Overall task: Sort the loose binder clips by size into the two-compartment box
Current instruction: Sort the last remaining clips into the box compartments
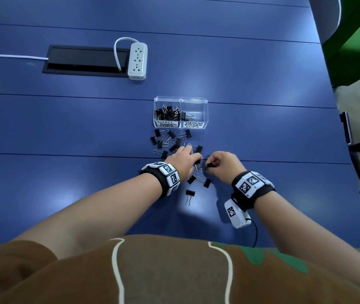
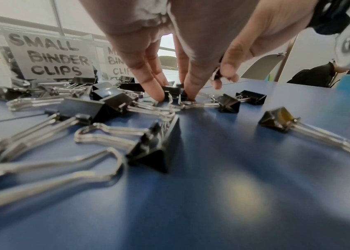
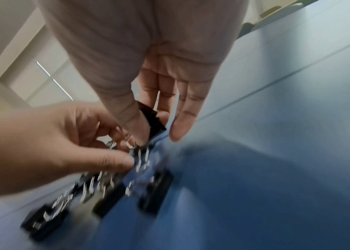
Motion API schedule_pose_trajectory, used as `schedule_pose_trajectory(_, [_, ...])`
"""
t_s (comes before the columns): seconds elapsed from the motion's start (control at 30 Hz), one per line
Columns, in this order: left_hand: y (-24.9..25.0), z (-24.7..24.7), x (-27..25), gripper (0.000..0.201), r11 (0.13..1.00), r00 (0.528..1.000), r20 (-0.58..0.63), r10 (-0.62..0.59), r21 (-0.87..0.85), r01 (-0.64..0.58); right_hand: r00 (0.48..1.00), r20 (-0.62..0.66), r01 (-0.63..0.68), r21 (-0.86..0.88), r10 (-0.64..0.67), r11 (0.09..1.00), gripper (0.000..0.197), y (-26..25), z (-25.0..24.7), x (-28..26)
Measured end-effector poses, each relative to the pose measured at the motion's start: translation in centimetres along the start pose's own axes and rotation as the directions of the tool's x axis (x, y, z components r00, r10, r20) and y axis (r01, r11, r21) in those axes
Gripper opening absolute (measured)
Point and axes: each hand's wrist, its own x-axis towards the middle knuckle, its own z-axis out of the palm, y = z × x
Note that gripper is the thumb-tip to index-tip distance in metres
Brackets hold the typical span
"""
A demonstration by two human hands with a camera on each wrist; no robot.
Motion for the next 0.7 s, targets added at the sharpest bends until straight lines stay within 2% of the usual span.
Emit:
schedule_pose_trajectory(0.07, [0.0,-0.1,0.2,0.029,1.0,1.0,-0.008,-0.014,-0.007,0.014,0.998,-0.056,-0.011,0.004,0.012,1.0,0.007,-0.2,-1.8,0.7])
schedule_pose_trajectory(0.2, [-0.2,-0.1,0.5,0.025,0.999,1.0,-0.003,-0.015,-0.043,0.015,0.986,-0.164,-0.001,0.113,0.02,0.994,0.018,-1.5,-5.0,4.0])
schedule_pose_trajectory(0.3, [-0.3,-0.6,0.4,0.019,0.997,1.0,-0.002,0.021,-0.078,-0.021,0.971,-0.237,0.047,0.11,-0.019,0.993,0.013,-3.7,-6.1,6.9])
schedule_pose_trajectory(0.43, [-0.2,-1.2,0.3,0.01,0.999,0.999,0.028,0.035,-0.034,-0.034,0.975,-0.199,0.088,-0.04,-0.094,0.995,0.018,-6.6,-6.2,9.3])
schedule_pose_trajectory(0.57, [-0.3,-1.5,0.2,0.02,0.998,0.999,0.025,0.023,-0.05,-0.021,0.974,-0.188,0.116,-0.051,-0.124,0.992,0.019,-7.2,-5.5,10.0])
schedule_pose_trajectory(0.7, [-0.3,-1.9,0.2,0.02,0.99,1.0,-0.013,-0.003,-0.14,0.001,0.975,-0.155,0.142,-0.115,-0.159,0.983,0.016,-5.9,-4.0,8.7])
